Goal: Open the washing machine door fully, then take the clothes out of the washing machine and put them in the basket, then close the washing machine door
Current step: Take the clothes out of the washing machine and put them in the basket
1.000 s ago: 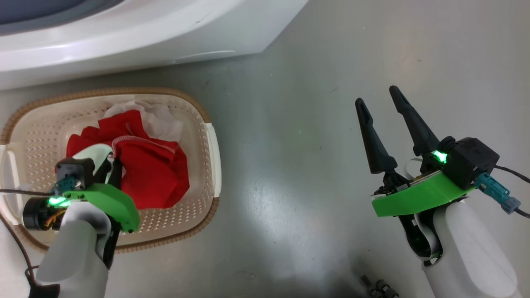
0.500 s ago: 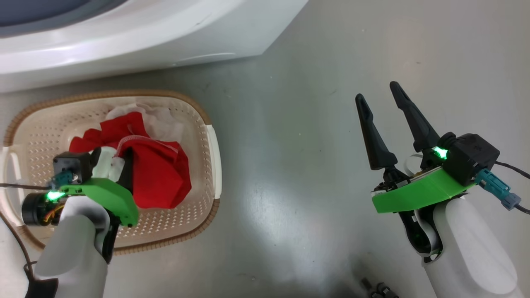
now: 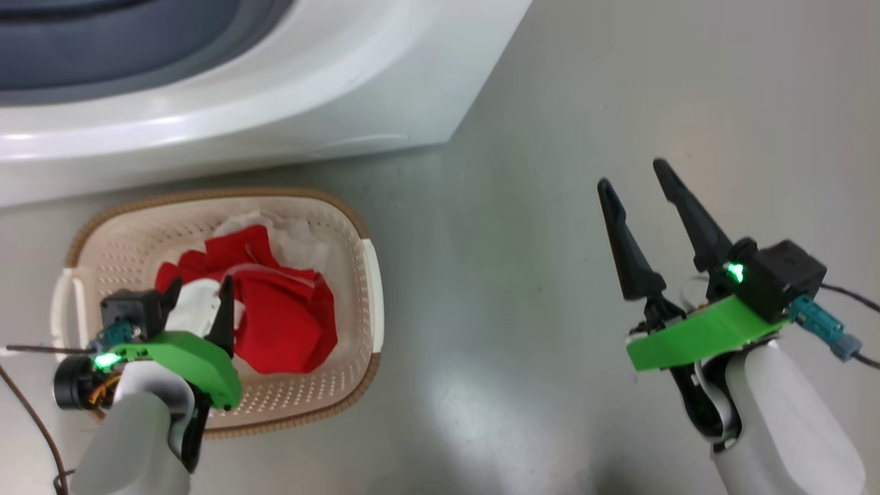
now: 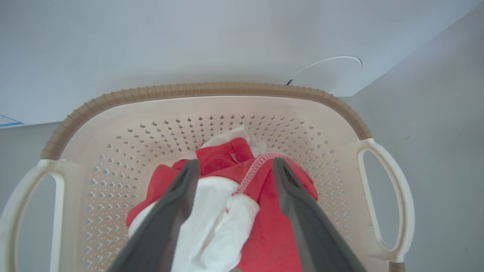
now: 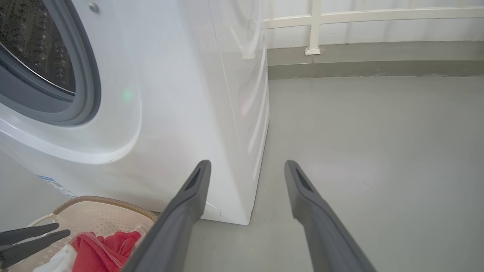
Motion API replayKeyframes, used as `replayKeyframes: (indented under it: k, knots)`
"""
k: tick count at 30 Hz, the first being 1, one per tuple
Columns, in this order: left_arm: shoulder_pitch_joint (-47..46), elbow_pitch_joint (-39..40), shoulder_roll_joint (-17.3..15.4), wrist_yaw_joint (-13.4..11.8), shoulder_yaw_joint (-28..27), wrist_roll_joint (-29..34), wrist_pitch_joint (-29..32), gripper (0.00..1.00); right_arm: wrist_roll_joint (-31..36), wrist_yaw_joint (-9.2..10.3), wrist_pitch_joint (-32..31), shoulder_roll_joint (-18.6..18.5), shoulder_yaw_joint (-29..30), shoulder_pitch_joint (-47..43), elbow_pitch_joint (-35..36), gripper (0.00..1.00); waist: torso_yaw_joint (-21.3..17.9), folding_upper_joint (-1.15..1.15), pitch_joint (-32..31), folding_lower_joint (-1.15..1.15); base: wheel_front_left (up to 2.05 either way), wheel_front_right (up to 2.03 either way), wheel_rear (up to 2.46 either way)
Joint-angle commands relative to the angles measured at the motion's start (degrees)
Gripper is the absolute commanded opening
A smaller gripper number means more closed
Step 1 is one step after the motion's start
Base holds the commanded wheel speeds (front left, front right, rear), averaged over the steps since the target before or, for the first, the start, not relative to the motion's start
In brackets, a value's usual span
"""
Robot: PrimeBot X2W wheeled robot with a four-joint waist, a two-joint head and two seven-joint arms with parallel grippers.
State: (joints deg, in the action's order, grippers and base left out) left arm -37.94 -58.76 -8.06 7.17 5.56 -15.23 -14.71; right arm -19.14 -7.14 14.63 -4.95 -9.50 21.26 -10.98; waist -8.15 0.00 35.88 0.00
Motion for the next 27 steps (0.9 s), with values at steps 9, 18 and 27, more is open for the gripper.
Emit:
replayKeyframes:
  k: [9,18,27]
  knots:
    - [6.1,4.75,-0.77,0.32,-0.91,-1.24,-0.29,1.0,-0.09,-0.35,0.37,-0.71,-0.64,-5.01,0.01,1.0,1.33,0.0,-7.81,0.0,0.0,0.0,0.0]
    - [9.98,12.25,-0.29,0.32,-1.68,-1.34,-0.29,1.0,-0.33,-0.35,0.37,-1.11,-0.16,-7.18,-0.27,1.0,2.11,0.0,-12.76,0.0,0.0,0.0,0.0]
    - [15.7,21.69,0.71,0.32,-5.98,0.51,-0.29,1.0,-0.6,-0.35,0.37,-1.78,0.52,-10.35,-0.73,1.0,2.94,0.0,-18.85,0.0,0.0,0.0,0.0]
